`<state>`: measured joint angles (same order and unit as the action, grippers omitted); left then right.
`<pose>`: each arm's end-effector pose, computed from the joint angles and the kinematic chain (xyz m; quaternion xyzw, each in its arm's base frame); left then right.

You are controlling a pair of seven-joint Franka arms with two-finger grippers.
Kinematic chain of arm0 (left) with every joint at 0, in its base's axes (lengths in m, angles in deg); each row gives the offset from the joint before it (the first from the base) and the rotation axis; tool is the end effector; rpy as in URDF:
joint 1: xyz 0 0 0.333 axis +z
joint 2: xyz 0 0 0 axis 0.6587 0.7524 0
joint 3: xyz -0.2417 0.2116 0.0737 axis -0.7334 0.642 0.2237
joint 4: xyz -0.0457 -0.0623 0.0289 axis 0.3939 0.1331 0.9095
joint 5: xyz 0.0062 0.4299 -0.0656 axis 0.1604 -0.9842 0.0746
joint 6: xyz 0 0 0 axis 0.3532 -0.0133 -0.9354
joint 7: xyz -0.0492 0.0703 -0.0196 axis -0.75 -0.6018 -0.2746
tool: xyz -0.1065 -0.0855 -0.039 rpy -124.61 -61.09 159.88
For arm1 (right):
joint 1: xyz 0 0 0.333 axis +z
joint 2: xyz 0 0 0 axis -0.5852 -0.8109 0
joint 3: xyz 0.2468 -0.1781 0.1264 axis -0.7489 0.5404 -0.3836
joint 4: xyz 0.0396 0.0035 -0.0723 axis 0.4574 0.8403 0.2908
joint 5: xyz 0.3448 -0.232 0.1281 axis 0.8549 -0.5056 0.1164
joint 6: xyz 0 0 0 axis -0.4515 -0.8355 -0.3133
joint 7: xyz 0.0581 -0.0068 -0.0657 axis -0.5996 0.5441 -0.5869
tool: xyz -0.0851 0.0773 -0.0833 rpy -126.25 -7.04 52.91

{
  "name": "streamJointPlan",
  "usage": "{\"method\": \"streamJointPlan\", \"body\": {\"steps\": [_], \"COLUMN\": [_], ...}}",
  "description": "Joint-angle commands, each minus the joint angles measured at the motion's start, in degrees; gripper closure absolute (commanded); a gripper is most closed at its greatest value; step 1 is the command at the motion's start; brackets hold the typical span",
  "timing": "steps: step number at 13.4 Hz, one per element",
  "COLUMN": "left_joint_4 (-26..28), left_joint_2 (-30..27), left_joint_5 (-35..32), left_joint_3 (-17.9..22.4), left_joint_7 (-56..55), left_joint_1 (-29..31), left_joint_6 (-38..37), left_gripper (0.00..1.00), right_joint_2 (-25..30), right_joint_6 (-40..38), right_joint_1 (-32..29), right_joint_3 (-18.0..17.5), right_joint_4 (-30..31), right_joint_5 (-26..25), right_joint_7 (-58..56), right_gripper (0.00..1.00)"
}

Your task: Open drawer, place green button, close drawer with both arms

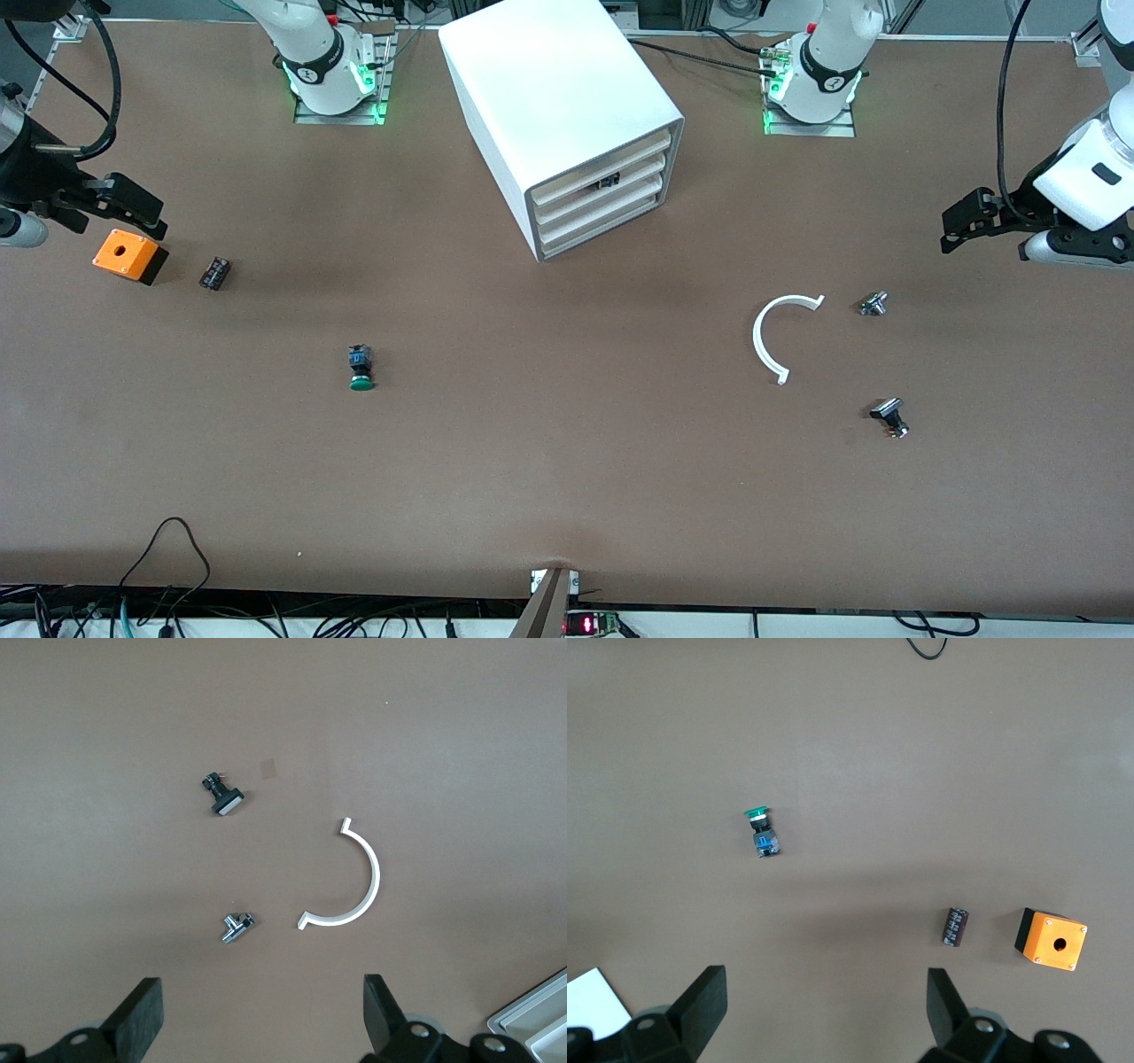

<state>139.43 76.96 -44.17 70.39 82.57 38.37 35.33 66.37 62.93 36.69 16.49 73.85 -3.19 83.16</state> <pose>0.6082 -0.0152 0.5581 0.9989 -0.0432 0.0180 0.0024 0.6114 0.0248 0.5938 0.9989 -0.0383 0.0230 0.0137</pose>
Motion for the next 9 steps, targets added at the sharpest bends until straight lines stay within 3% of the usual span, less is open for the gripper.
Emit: {"method": "streamJointPlan", "body": {"steps": [1,9], "left_joint_4": [-2.2,-4.1], "left_joint_2": [1.2,1.9], "left_joint_5": [0.9,0.9], "left_joint_3": [-0.3,-0.9], "left_joint_7": [1.1,0.3], "left_joint_1": [0.6,-1.1], "left_joint_6": [-1.5,-1.7], "left_gripper": [0.01,0.01], "right_joint_2": [-0.4,-2.5], "right_joint_6": [-1.3,-4.0], "right_joint_1": [-0.2,2.8], "right_joint_3": [-0.4,-0.7], "right_joint_4": [-1.4,0.6], "right_joint_5": [1.1,1.2], "right_joint_7": [1.2,-0.3], "right_gripper": [0.00,0.00]}}
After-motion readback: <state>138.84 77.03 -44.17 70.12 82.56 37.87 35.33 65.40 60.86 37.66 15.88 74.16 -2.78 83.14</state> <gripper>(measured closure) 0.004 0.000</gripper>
